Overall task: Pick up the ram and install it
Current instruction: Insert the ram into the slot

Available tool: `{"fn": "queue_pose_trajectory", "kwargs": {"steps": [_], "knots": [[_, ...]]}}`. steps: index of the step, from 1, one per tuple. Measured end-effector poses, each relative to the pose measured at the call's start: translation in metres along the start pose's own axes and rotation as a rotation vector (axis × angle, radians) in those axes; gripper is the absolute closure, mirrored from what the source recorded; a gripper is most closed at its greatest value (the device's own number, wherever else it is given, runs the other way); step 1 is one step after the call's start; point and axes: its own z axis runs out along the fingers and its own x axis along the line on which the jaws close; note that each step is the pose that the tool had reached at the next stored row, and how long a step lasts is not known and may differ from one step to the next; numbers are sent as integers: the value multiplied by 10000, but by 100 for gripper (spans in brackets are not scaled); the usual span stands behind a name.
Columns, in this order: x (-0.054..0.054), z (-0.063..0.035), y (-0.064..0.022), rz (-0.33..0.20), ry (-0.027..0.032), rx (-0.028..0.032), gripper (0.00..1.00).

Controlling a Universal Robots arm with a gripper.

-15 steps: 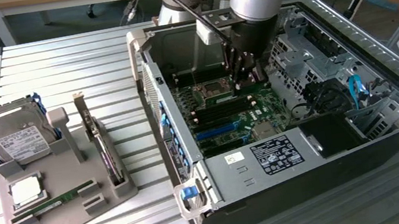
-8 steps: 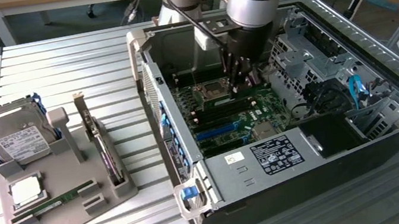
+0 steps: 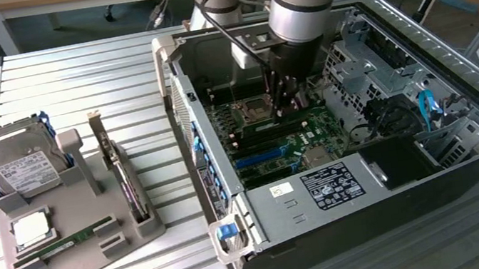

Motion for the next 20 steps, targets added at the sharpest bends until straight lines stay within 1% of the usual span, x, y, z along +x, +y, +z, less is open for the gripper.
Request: {"fn": "queue_pose_trajectory", "kwargs": {"steps": [7,20], "knots": [[-18,115,9,0,-1,1,88],[-44,209,11,-2,1,0,88]]}}
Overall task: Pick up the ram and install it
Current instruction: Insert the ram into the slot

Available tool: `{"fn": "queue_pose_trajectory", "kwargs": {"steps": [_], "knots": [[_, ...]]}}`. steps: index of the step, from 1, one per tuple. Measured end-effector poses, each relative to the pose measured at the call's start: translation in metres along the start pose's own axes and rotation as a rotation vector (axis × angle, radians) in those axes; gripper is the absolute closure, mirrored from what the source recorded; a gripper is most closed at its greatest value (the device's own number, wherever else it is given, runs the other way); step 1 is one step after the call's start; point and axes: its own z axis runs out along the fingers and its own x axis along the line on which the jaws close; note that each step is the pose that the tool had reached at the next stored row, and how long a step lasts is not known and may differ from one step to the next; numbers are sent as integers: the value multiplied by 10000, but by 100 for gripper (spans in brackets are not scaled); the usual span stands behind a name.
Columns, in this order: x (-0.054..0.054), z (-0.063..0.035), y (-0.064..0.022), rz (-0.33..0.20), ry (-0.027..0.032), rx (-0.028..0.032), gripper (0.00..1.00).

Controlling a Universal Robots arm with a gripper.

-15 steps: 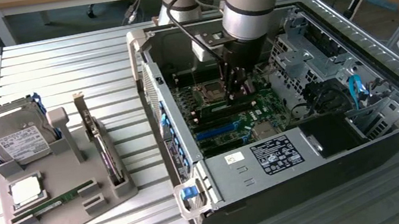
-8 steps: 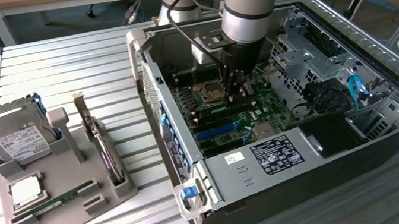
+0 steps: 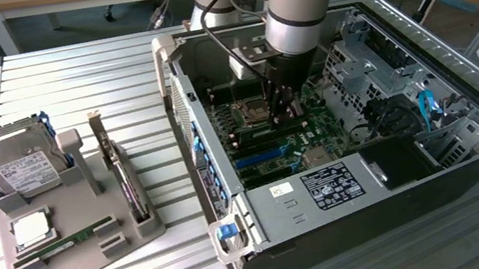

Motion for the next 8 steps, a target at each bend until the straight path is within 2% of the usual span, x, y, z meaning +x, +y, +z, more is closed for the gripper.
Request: {"fn": "queue_pose_trajectory", "kwargs": {"steps": [8], "knots": [[-1,26,0,0,-1,0,88]]}}
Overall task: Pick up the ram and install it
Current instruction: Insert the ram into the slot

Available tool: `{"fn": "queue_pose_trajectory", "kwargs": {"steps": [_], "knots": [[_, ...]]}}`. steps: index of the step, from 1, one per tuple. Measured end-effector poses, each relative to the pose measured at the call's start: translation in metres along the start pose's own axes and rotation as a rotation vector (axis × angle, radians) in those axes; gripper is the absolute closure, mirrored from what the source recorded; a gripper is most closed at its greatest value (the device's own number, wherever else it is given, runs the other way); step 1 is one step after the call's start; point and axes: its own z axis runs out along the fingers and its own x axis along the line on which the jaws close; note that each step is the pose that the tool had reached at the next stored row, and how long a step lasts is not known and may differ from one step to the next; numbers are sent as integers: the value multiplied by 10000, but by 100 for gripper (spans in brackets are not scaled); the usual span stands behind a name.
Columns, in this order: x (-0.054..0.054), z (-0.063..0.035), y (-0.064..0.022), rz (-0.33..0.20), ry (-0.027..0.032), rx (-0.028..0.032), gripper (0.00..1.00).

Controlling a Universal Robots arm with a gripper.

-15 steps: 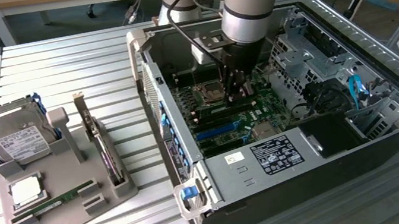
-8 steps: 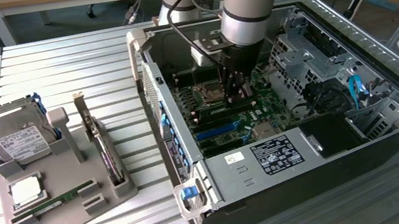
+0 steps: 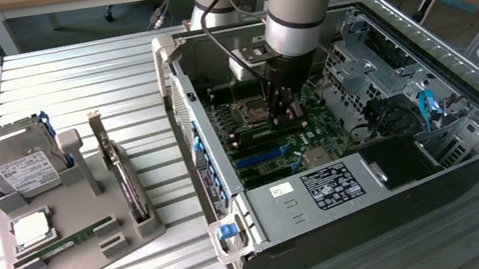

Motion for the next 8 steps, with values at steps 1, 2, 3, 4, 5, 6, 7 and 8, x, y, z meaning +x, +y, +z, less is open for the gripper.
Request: {"fn": "queue_pose_trajectory", "kwargs": {"steps": [1,2,3,4,5,6,7,8], "knots": [[0,3,0,0,0,0,88],[-1,10,0,0,1,0,88],[-1,14,0,0,2,0,88],[-2,21,0,0,1,0,88],[-2,23,1,0,1,0,88],[-3,25,1,0,1,0,88],[-3,26,1,0,1,0,88],[-3,27,1,0,1,0,88]]}}
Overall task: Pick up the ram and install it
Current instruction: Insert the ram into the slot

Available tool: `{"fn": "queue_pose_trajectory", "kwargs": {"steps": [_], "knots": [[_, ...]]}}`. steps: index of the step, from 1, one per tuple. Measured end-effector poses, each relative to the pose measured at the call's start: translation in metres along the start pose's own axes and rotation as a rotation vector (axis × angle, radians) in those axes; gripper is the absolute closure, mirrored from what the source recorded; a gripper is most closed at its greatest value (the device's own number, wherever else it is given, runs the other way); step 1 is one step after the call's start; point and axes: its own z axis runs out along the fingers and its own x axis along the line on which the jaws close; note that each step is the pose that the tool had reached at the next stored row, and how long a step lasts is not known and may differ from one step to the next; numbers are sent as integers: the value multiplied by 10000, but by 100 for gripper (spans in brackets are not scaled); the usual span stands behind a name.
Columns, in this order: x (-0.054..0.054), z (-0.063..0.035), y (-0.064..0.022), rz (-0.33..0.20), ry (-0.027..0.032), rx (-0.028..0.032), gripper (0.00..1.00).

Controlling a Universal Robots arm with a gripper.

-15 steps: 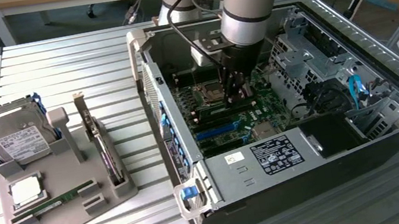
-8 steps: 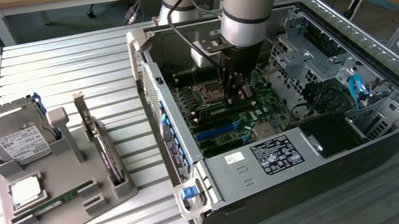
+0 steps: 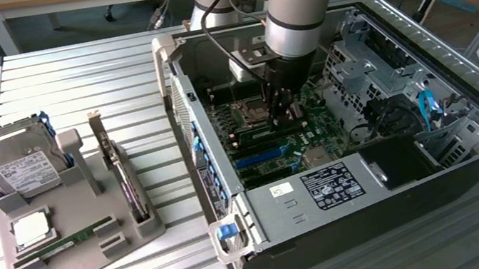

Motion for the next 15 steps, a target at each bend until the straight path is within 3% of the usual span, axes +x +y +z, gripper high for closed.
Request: {"fn": "queue_pose_trajectory", "kwargs": {"steps": [15], "knots": [[-1,2,-25,13,-2,-3,88]]}}
